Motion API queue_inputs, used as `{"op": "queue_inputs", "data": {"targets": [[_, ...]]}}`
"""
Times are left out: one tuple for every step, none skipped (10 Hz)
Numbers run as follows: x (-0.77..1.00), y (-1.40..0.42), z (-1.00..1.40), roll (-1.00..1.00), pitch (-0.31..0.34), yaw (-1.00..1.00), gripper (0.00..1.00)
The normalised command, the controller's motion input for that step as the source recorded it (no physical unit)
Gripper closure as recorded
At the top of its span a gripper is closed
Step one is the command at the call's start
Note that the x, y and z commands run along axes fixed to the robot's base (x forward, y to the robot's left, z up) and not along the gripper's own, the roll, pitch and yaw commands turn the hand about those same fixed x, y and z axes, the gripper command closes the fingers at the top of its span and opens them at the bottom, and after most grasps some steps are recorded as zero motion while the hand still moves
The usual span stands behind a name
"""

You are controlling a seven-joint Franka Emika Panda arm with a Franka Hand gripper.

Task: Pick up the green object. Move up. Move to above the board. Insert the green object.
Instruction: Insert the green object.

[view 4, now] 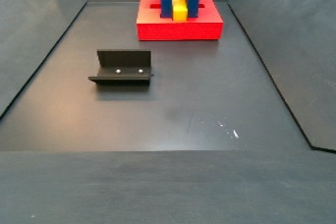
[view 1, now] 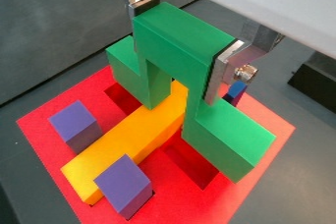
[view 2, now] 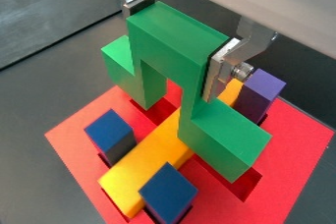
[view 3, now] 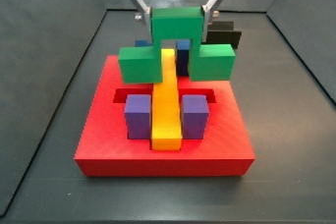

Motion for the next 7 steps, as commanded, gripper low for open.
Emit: {"op": "queue_inputs", "data": {"targets": [[-0.18, -0.15, -0.07, 0.03, -0.179, 0.13, 1.00], [-0.23, -0.14, -0.05, 0.06, -0.210, 0.10, 1.00], [-0.25, -0.12, -0.06, 0.08, -0.233, 0.10, 1.00], [-0.19, -0.08, -0.07, 0.10, -0.233, 0.12, 1.00], [-0.09, -0.01, -0.10, 0.11, -0.237, 0.13, 1.00], [0.00, 0.00, -0.14, 0.11, -0.241, 0.16, 1.00], [0.09, 0.00, -0.16, 0.11, -0.221, 0.17, 1.00]]}}
